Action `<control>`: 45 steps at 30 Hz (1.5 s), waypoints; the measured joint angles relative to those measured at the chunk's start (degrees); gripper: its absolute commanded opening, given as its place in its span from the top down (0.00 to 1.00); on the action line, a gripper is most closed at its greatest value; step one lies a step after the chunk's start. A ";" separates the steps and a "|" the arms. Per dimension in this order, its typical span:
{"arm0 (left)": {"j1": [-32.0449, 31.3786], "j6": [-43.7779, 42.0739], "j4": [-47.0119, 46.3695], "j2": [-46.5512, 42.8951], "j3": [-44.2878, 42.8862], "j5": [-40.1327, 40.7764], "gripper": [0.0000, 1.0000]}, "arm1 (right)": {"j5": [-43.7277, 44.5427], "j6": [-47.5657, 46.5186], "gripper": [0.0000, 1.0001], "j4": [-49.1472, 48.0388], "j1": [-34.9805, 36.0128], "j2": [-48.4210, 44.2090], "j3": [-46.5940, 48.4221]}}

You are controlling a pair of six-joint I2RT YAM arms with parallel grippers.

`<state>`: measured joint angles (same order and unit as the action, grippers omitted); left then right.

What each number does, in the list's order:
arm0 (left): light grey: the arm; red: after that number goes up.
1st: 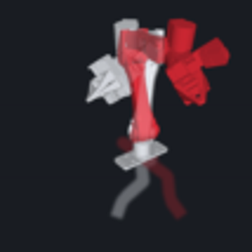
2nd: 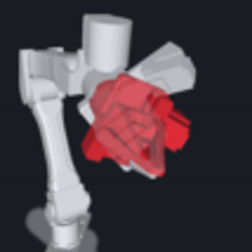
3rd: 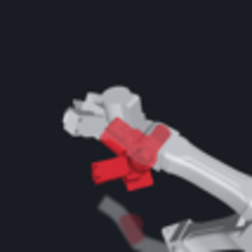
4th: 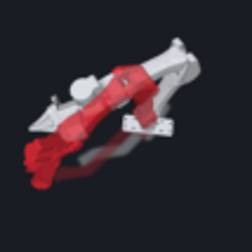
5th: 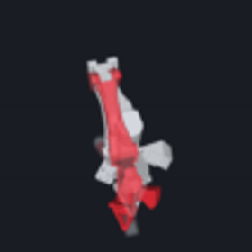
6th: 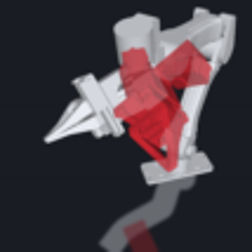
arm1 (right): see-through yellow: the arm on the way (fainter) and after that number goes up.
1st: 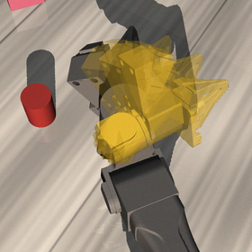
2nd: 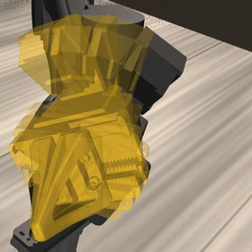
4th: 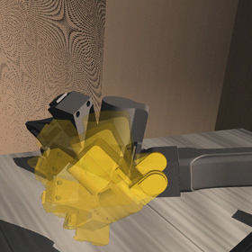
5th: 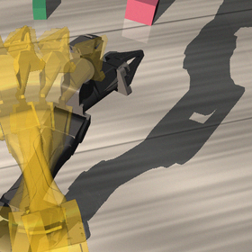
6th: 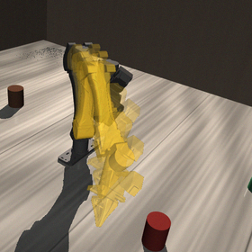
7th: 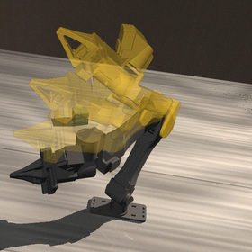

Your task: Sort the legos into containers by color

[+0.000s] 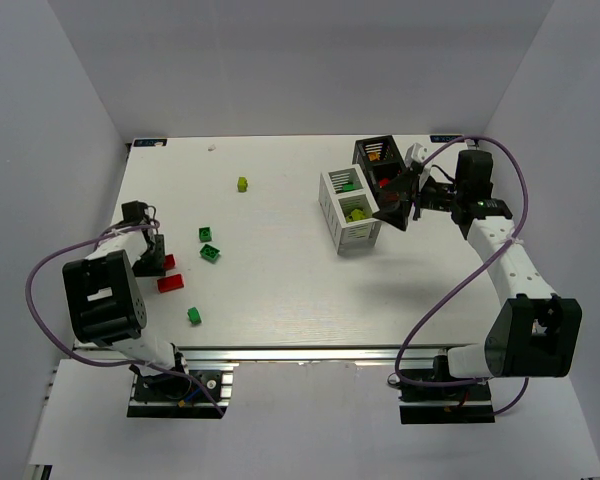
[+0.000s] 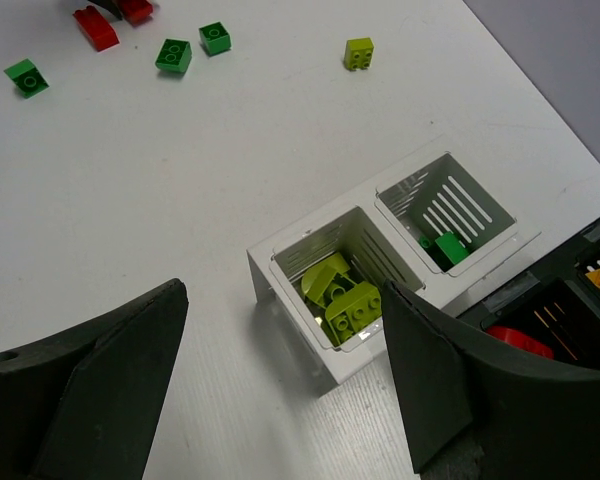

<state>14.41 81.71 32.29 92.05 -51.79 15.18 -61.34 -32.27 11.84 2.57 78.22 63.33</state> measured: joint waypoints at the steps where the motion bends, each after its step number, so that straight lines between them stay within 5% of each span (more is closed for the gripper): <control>1: 0.22 -0.20 -0.02 0.13 0.00 0.02 0.35 | -0.04 0.22 0.17 -0.02 0.00 0.00 -0.09; 20: 0.85 -12.87 -5.18 -0.42 1.31 -6.82 1.00 | 0.28 1.55 0.18 -0.26 -0.33 -0.09 -0.26; 22: 0.85 -15.56 -5.42 -2.05 1.99 -8.41 1.00 | 0.61 2.36 0.11 -0.48 -0.33 -0.09 -0.26; 35: 0.15 -30.38 -18.03 -28.30 14.80 -29.70 1.00 | -0.20 10.56 0.16 0.59 5.77 -0.11 -0.42; 40: -7.43 -28.20 -29.49 -32.06 21.99 -38.56 1.00 | 0.55 15.74 0.32 0.96 16.15 -0.13 -0.50; 45: -18.78 -24.04 -44.52 -32.24 27.10 -44.78 1.00 | 5.38 28.33 0.27 -5.27 25.66 -0.48 -1.97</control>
<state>-4.36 57.67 -12.23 59.81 -24.69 -29.61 -55.96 -3.95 6.57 28.23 77.73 61.36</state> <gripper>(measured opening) 0.473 0.714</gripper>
